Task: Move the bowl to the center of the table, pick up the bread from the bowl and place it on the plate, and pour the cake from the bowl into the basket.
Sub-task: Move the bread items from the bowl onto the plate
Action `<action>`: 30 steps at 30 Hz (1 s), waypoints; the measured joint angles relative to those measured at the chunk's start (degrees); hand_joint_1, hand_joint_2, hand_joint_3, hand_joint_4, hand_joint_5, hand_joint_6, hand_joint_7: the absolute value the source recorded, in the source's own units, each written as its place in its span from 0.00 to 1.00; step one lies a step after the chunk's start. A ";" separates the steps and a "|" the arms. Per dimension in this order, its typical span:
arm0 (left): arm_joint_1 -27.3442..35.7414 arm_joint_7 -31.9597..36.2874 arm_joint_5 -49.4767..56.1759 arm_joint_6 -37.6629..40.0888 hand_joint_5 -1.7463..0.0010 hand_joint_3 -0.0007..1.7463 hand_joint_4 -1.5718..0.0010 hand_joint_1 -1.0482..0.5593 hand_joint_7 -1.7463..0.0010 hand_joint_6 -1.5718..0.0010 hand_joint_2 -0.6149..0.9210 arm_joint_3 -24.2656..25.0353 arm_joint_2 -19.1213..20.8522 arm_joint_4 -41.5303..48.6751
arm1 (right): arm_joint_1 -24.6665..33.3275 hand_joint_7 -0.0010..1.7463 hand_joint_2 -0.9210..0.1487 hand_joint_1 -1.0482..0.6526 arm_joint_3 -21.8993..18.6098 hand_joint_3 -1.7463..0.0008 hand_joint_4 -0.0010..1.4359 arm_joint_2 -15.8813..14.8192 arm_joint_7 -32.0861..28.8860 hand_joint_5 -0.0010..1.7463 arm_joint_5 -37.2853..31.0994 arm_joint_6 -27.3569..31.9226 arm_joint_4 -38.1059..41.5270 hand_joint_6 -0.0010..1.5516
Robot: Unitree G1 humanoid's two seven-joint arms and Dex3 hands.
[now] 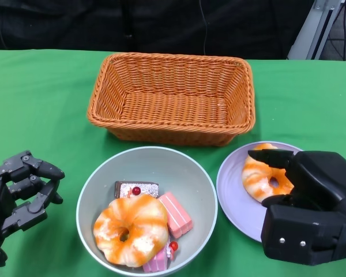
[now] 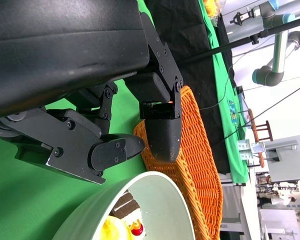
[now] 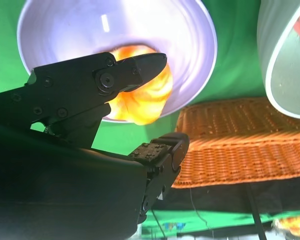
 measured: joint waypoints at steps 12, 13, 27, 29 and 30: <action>-0.16 0.04 0.59 -0.16 0.15 0.37 0.52 0.60 0.37 0.48 0.90 -0.30 -0.05 -0.01 | 3.72 0.02 0.00 0.27 -2.81 0.96 0.67 1.12 0.77 0.00 11.35 -7.16 -13.54 0.45; -0.16 0.04 0.64 -0.16 0.15 0.37 0.52 0.60 0.37 0.48 0.90 -0.34 -0.11 -0.01 | 3.85 0.02 0.00 0.26 -2.73 0.97 0.66 1.12 1.11 0.00 12.17 -8.03 -14.94 0.45; -0.22 0.07 0.70 -0.06 0.16 0.38 0.52 0.59 0.38 0.47 0.89 -0.43 -0.79 -0.27 | 1.51 0.00 0.00 0.23 5.21 0.99 0.60 3.87 7.17 0.00 12.73 -11.72 -18.51 0.40; -0.21 0.10 0.87 -0.05 0.16 0.38 0.52 0.59 0.38 0.47 0.89 -0.43 -0.80 -0.67 | 0.36 0.00 0.00 0.23 6.44 0.99 0.59 4.12 7.16 0.00 12.05 -12.76 -16.74 0.40; -0.21 0.10 1.02 -0.05 0.16 0.38 0.52 0.59 0.38 0.47 0.89 -0.44 -0.80 -0.90 | 0.09 0.00 0.00 0.22 6.91 0.99 0.58 4.22 7.16 0.00 11.92 -13.18 -16.17 0.40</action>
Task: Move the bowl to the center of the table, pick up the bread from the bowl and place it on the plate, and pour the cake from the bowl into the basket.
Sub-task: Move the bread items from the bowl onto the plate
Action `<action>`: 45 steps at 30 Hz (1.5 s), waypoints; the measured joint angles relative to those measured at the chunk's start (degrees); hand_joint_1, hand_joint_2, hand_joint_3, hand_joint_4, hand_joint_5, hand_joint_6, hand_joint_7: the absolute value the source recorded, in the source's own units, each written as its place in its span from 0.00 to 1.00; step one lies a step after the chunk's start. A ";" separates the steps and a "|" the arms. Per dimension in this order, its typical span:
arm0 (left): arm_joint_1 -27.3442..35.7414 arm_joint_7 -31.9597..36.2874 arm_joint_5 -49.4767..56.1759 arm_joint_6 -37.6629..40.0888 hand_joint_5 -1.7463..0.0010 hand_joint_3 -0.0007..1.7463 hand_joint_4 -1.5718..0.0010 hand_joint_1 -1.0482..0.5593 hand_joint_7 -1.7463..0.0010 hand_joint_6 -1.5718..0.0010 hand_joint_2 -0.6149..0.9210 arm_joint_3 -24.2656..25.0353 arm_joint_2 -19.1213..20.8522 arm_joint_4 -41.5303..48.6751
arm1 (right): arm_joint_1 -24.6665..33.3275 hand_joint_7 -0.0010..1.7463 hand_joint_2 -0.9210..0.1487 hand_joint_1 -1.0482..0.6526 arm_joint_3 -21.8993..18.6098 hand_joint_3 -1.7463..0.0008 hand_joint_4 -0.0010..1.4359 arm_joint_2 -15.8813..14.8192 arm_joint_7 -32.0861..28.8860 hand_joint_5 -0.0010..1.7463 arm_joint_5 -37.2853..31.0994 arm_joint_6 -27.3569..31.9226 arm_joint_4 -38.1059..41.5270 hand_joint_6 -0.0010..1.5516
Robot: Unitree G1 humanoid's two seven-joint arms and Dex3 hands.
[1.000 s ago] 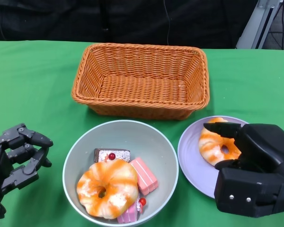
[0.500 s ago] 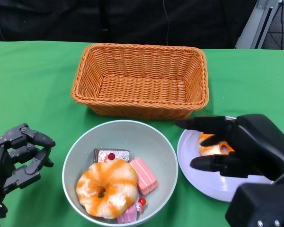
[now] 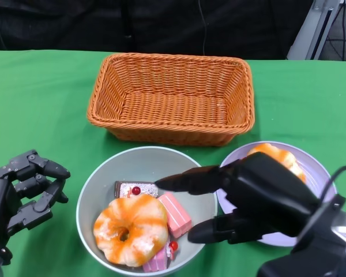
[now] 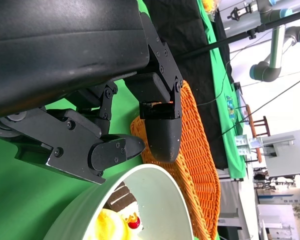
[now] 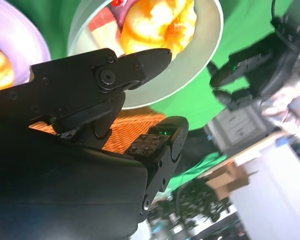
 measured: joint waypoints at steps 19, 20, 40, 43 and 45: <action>0.09 1.92 1.74 -0.70 0.16 0.31 0.55 0.55 0.38 0.49 0.92 -0.29 -0.05 -0.69 | -13.70 0.00 0.03 0.23 8.56 1.00 0.44 1.74 -15.71 0.00 -17.72 -18.98 25.04 0.40; 0.09 1.92 1.72 -0.71 0.17 0.30 0.55 0.54 0.38 0.49 0.93 -0.34 -0.06 -0.70 | -14.48 0.00 0.05 0.23 9.02 1.00 0.43 1.90 -17.32 0.00 -18.54 -20.06 26.45 0.40; 0.09 4.34 2.11 -0.62 0.15 0.28 0.54 0.56 0.37 0.48 0.93 -0.48 -0.81 -1.32 | -18.81 0.01 0.07 0.22 14.02 1.00 0.34 3.33 -16.63 0.01 -21.49 -24.76 35.91 0.41; 0.10 4.81 2.04 -0.61 0.15 0.34 0.54 0.57 0.37 0.48 0.90 -0.48 -1.17 -1.34 | -19.70 0.01 0.09 0.20 15.22 1.00 0.36 3.43 -19.06 0.01 -23.84 -25.15 37.41 0.42; 0.09 4.81 1.87 -0.58 0.15 0.36 0.53 0.58 0.37 0.47 0.90 -0.48 -1.30 -1.41 | -20.34 0.01 0.08 0.20 16.16 1.00 0.37 3.70 -21.85 0.01 -26.32 -25.15 38.45 0.42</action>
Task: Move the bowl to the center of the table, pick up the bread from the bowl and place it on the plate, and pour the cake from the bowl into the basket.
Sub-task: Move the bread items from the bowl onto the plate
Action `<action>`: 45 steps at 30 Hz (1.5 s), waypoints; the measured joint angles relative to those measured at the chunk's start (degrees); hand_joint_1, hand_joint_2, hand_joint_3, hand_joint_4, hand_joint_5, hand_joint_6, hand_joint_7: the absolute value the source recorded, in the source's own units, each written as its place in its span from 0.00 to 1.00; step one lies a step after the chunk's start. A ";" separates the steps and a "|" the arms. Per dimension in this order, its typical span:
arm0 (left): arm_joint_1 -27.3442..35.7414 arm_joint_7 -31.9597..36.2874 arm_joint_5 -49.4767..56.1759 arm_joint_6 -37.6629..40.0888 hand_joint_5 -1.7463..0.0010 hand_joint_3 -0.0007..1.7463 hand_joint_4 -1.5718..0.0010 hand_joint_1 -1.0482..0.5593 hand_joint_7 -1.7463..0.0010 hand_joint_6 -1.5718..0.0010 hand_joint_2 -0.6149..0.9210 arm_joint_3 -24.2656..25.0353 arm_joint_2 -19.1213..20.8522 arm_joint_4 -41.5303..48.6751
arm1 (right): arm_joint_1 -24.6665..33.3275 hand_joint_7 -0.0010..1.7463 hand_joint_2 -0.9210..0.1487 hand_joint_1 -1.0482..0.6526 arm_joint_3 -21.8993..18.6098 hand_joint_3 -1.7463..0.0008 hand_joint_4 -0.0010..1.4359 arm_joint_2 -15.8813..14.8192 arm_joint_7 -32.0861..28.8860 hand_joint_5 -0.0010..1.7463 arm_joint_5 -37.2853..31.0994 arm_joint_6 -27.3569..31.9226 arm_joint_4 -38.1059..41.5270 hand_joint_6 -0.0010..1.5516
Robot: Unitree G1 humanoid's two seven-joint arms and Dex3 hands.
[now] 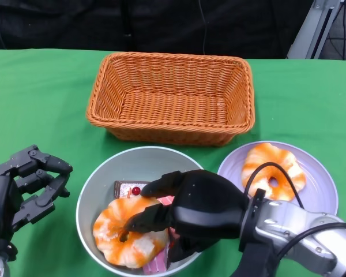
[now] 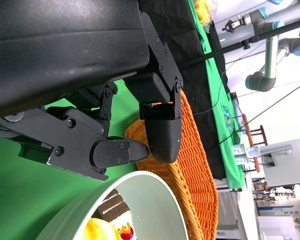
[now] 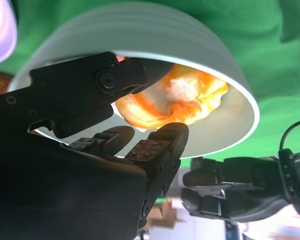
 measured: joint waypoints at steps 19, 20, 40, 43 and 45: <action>0.00 0.23 -0.38 0.05 0.18 0.38 0.49 0.58 0.37 0.47 0.89 -0.09 -0.59 -0.42 | -2.14 0.02 0.04 0.33 6.47 1.00 0.39 2.56 -9.32 0.02 -9.25 5.12 4.95 0.54; 0.00 0.23 -0.38 0.06 0.18 0.38 0.49 0.58 0.37 0.47 0.89 -0.11 -0.62 -0.42 | -2.14 0.02 0.04 0.34 6.52 1.00 0.39 2.56 -9.44 0.01 -9.28 5.25 4.95 0.55; 0.00 0.59 0.15 0.04 0.16 0.42 0.50 0.57 0.37 0.47 0.86 -0.59 -0.87 -0.43 | -5.43 0.00 0.05 0.35 9.23 1.00 0.77 4.17 -13.71 0.25 -9.65 6.18 8.85 0.76; 0.00 0.73 0.14 0.04 0.16 0.42 0.50 0.59 0.37 0.47 0.87 -0.58 -0.86 -0.42 | -5.44 0.00 0.05 0.37 9.21 1.00 0.68 4.14 -16.85 0.51 -9.52 5.17 10.02 0.77; 0.00 0.73 0.12 0.04 0.16 0.41 0.50 0.59 0.37 0.47 0.87 -0.58 -0.86 -0.42 | -5.44 0.00 0.05 0.37 9.16 1.00 0.66 4.13 -18.23 0.55 -9.40 4.65 10.37 0.77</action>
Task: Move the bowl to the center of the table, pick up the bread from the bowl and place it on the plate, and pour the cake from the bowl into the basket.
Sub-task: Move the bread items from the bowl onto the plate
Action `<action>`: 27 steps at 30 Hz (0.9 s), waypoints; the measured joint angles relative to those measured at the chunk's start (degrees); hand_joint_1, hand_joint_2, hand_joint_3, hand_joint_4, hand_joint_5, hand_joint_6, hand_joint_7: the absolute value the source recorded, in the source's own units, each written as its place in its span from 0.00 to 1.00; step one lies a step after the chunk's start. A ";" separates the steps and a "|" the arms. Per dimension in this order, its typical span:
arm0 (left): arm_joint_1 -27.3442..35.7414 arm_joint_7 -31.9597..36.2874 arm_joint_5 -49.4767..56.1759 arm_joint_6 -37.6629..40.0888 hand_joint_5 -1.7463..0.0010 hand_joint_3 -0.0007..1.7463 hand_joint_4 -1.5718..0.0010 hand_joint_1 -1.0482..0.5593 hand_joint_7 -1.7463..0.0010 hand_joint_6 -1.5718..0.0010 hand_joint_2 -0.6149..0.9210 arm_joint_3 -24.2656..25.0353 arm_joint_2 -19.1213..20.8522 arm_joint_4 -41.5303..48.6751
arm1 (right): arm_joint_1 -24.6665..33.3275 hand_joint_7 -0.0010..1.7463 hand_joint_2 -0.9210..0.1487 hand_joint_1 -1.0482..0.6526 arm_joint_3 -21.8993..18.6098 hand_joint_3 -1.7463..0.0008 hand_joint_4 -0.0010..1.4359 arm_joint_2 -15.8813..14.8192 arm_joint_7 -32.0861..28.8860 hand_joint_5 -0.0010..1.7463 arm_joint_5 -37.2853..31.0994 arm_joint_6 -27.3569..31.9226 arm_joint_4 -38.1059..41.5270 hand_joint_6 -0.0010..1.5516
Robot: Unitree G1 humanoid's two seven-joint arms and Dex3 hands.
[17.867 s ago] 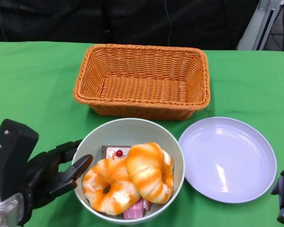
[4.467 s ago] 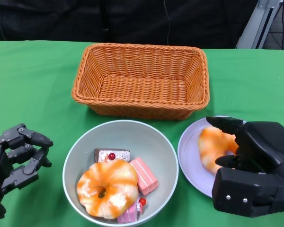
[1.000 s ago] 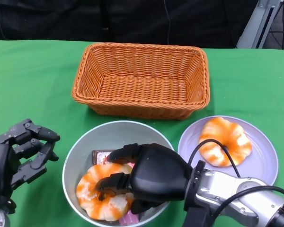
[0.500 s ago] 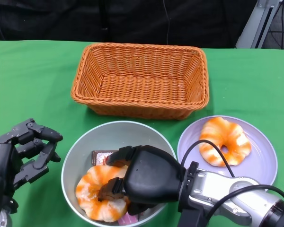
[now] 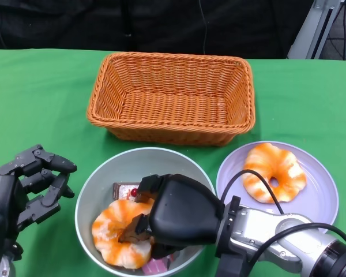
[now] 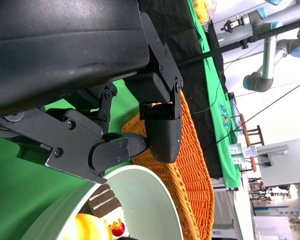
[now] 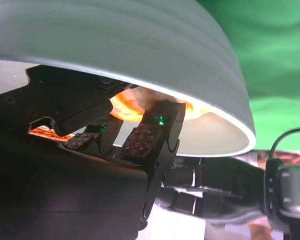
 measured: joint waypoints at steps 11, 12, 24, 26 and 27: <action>0.01 -0.02 -0.05 0.03 0.17 0.37 0.50 0.57 0.38 0.47 0.89 0.04 0.12 -0.01 | 0.64 0.01 0.00 0.41 -4.63 0.99 0.61 -0.89 -3.55 0.63 5.93 -4.47 -3.24 0.78; 0.01 -0.02 -0.06 0.03 0.17 0.36 0.50 0.57 0.39 0.47 0.89 0.04 0.13 -0.01 | 0.72 0.01 0.00 0.41 -5.30 0.99 0.60 -1.03 -3.53 0.63 6.87 -4.71 -3.70 0.78; 0.00 0.52 0.86 -0.20 0.14 0.35 0.53 0.55 0.38 0.47 0.89 -0.05 1.04 0.23 | 4.97 0.02 0.03 0.43 -12.12 1.00 0.62 -3.42 1.25 0.65 13.06 -6.09 -12.71 0.80; 0.01 0.62 0.91 -0.19 0.14 0.36 0.53 0.56 0.37 0.47 0.89 -0.05 1.04 0.16 | 5.74 0.02 0.03 0.44 -12.74 1.00 0.63 -3.70 2.08 0.63 13.62 -6.12 -14.19 0.80; 0.01 0.62 0.84 -0.18 0.15 0.36 0.53 0.56 0.37 0.47 0.89 -0.05 1.03 0.12 | 6.07 0.02 0.03 0.44 -13.18 1.00 0.63 -3.85 2.58 0.62 13.80 -6.26 -14.78 0.80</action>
